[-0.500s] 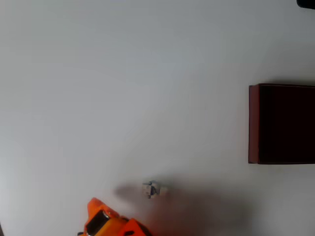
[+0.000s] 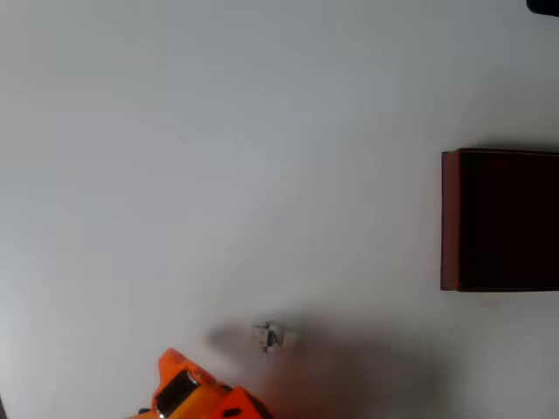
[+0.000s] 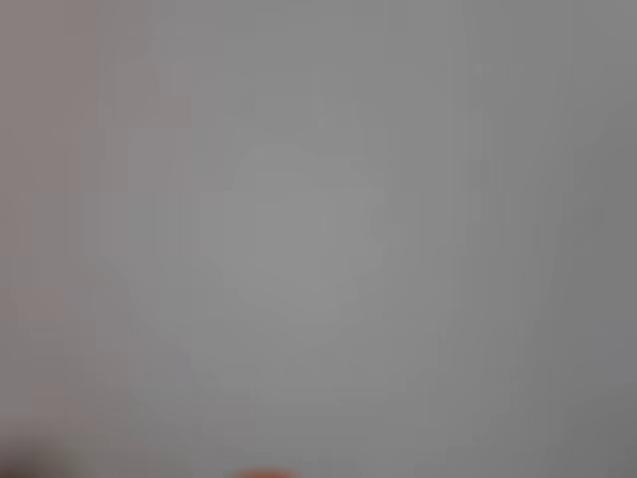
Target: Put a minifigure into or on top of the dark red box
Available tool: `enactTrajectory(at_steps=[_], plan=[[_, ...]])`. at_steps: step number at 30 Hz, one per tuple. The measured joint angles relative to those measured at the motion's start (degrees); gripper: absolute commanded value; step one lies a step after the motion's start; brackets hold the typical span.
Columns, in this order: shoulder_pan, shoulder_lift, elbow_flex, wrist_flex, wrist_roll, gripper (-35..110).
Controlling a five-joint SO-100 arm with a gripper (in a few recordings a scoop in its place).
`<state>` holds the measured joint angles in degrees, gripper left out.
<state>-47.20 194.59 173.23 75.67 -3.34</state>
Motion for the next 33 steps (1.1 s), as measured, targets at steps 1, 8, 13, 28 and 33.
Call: enactTrajectory(at_steps=[1,8,13,28,33], plan=[[0.0,0.0,0.0,0.0,0.1,3],[1.8,0.0,0.0,1.0,4.1,25],[6.5,0.0,0.0,0.8,5.8,33],[28.5,-11.3,-4.0,-2.2,5.5,31],[31.6,-41.7,-26.3,0.4,3.0,30]])
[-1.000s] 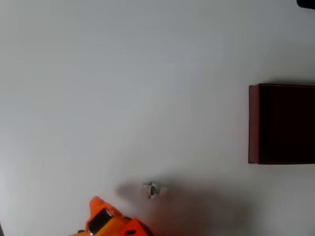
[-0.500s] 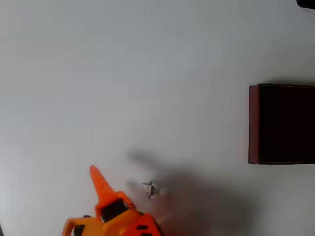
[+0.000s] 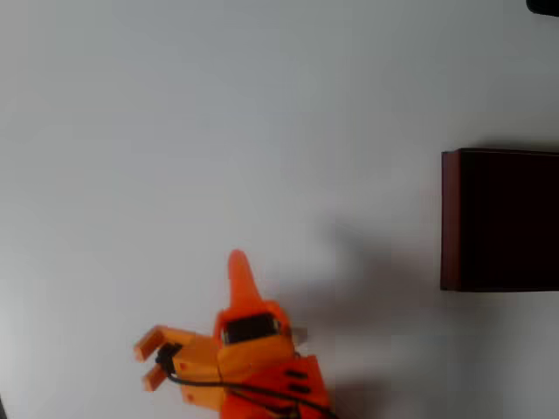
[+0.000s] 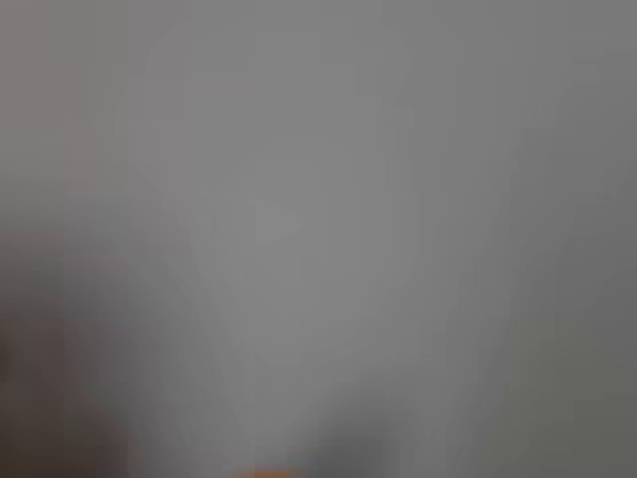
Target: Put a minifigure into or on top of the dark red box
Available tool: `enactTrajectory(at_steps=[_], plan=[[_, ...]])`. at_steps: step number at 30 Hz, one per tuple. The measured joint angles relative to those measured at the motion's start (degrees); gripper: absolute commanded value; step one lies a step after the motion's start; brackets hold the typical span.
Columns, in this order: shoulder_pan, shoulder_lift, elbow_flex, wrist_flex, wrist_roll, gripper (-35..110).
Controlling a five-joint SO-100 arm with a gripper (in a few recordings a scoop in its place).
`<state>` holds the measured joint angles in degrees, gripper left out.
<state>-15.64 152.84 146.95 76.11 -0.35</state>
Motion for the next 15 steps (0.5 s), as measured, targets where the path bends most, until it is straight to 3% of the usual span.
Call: enactTrajectory(at_steps=[3,9,15], plan=[[1.1,-17.1,-14.2,6.4,0.5,30],[-0.6,-29.4,-29.1,16.3,9.7,27],[-6.7,-38.4,-39.9,26.7,29.6,24]])
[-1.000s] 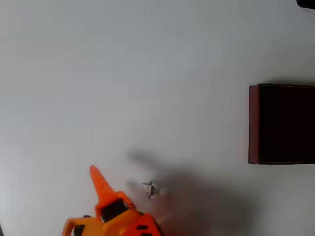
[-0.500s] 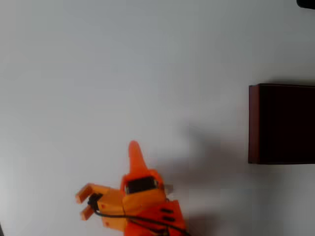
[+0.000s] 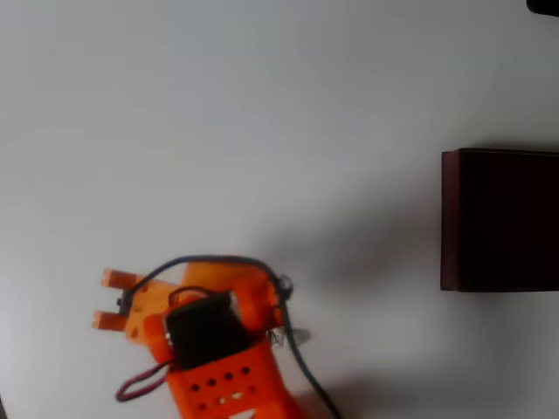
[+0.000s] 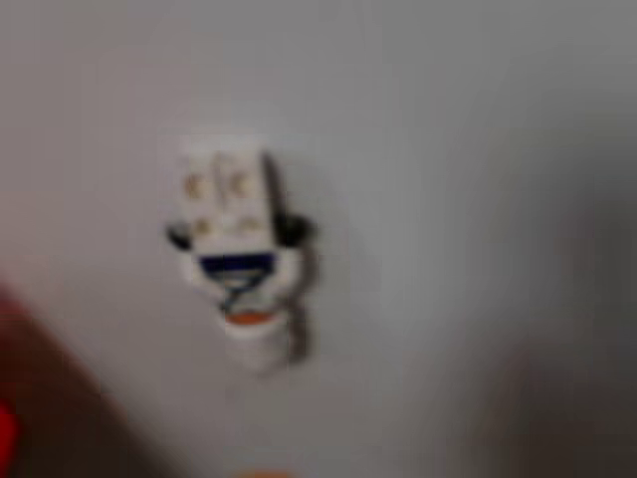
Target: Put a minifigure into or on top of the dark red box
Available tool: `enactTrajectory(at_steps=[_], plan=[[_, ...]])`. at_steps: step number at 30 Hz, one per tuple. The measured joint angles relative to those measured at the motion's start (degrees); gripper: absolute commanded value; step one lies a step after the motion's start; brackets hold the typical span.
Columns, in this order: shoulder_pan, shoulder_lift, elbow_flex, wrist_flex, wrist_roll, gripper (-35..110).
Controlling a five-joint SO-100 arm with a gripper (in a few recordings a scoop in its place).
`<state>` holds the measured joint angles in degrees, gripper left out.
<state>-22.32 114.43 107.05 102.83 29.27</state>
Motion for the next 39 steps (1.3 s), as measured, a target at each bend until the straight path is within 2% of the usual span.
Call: enactTrajectory(at_steps=[7,11,15,19,24,34,39], plan=[[-9.8,1.7,5.9,0.4,21.5,28],[-13.9,2.9,13.4,-4.3,25.5,36],[-14.7,3.6,19.7,-12.3,23.4,39],[-15.3,3.8,24.5,-21.1,16.9,40],[-14.6,5.6,29.1,-24.4,11.1,40],[-14.5,17.2,42.3,-26.8,11.5,39],[-12.2,20.4,46.4,-29.1,7.4,37]])
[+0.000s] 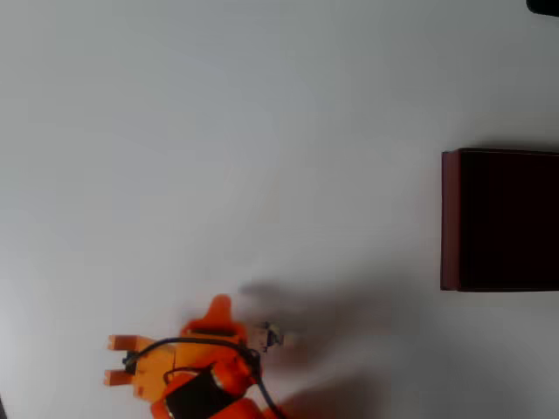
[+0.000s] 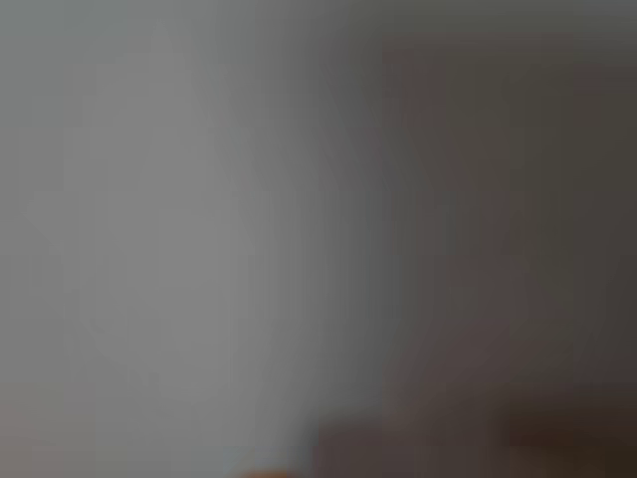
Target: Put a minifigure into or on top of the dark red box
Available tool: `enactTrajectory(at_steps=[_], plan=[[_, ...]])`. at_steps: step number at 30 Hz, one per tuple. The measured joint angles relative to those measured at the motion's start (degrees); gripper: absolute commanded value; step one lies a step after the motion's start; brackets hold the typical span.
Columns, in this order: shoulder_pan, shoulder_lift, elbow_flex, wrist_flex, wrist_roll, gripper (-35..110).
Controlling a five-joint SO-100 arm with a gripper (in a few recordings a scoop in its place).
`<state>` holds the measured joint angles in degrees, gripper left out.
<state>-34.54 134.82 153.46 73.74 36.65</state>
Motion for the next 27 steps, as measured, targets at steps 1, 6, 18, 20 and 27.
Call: enactTrajectory(at_steps=[1,6,18,20,27], plan=[[0.7,0.7,1.1,-0.2,-1.0,36],[4.8,5.4,4.3,-2.3,-4.6,35],[7.1,4.3,6.8,-7.1,-6.0,30],[6.9,4.5,6.9,-6.8,-6.1,30],[8.0,6.4,8.5,-6.3,-4.9,26]])
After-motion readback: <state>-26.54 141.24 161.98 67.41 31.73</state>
